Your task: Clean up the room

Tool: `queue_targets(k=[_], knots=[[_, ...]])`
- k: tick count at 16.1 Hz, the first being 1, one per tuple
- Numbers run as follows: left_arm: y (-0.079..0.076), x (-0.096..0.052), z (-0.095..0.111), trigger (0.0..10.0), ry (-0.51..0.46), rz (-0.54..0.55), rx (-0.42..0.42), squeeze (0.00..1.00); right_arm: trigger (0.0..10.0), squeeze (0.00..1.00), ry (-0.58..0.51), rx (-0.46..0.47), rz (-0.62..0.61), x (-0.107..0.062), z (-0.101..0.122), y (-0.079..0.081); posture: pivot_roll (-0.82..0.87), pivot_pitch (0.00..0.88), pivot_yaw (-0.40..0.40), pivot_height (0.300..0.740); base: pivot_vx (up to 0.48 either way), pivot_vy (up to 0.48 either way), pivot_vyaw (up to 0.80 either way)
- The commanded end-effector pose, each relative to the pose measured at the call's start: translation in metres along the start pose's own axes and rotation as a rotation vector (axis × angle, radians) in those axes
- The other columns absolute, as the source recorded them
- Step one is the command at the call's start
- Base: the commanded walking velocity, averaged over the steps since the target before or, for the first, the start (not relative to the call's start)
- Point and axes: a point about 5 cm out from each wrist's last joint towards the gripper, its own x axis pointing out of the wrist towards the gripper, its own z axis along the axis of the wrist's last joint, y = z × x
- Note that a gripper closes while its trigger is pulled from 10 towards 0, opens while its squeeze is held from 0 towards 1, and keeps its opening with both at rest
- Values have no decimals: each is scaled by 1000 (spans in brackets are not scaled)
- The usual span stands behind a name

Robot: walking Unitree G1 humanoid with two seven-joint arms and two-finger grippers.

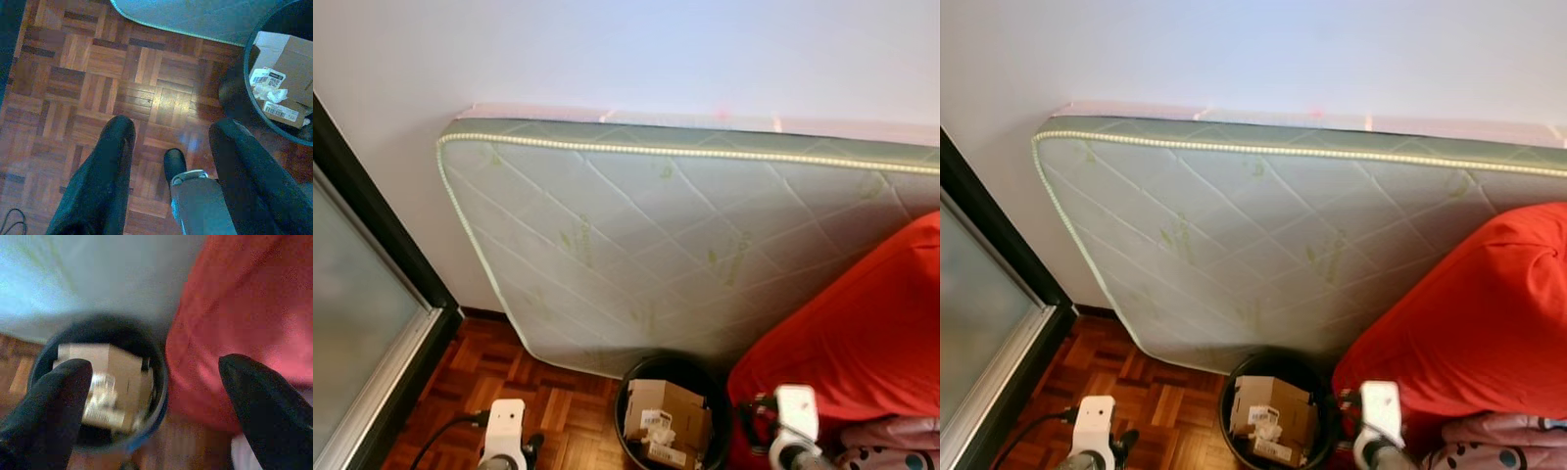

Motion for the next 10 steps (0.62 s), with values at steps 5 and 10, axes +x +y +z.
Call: queue_targets(k=[5,10], knots=[[0,-2,-9,10000,20,11,-6,0,10000,0,-217,11,32,-10,14,2,-45,0,-30,740,0,0,0],[3,-3,-11,10000,17,15,-6,0,10000,0,-332,27,7,-37,5,-1,-47,0,-28,740,0,0,0]])
